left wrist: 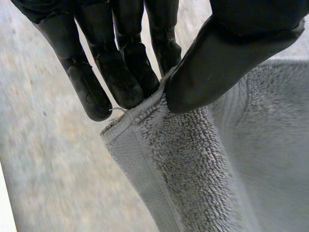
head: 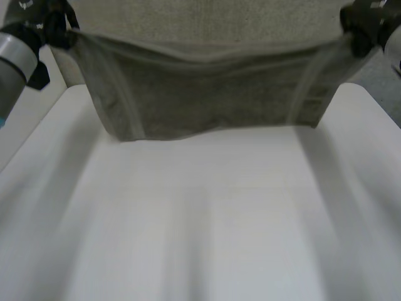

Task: Fold the towel.

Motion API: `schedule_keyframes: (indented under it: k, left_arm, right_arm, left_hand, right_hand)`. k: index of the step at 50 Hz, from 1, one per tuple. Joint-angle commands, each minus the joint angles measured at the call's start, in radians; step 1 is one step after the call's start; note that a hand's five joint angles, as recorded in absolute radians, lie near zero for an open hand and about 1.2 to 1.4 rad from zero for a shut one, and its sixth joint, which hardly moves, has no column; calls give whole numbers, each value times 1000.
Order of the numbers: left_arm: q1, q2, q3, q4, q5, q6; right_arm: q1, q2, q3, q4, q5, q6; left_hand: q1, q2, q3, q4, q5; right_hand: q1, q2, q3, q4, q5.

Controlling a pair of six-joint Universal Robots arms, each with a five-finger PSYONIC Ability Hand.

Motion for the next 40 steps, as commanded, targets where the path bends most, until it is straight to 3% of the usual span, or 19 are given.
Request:
schedule_keyframes:
  k: [1, 7, 14, 24, 29, 40]
  left_arm:
    - [40, 132, -348, 10, 107, 3]
    - [112, 251, -573, 54, 193, 5]
    - [222, 481, -830, 105, 329, 0]
    - [265, 581, -878, 105, 406, -7]
    - [252, 529, -849, 116, 402, -4]
    - [135, 127, -599, 137, 333, 10]
  right_arm:
    - [-43, -144, 347, 27, -126, -11]
    - [-102, -223, 534, 31, -195, -62]
    - [-198, -414, 688, 40, -269, -135]
    - [-304, -436, 633, 75, -350, -135]
    - [-303, -361, 592, 101, -343, -141]
    - [-214, -92, 455, 86, -286, -135]
  left_hand:
    - [140, 67, 59, 35, 81]
    - [140, 67, 59, 35, 81]
    - [140, 67, 59, 35, 81]
    - [140, 67, 59, 35, 81]
    - [140, 67, 59, 35, 81]
    - [140, 67, 59, 35, 81]
  right_hand:
    - [48, 96, 71, 58, 52]
    - [48, 96, 71, 58, 52]
    - [48, 96, 71, 58, 52]
    - [48, 96, 71, 58, 52]
    - [48, 96, 71, 58, 52]
    - [48, 96, 71, 58, 52]
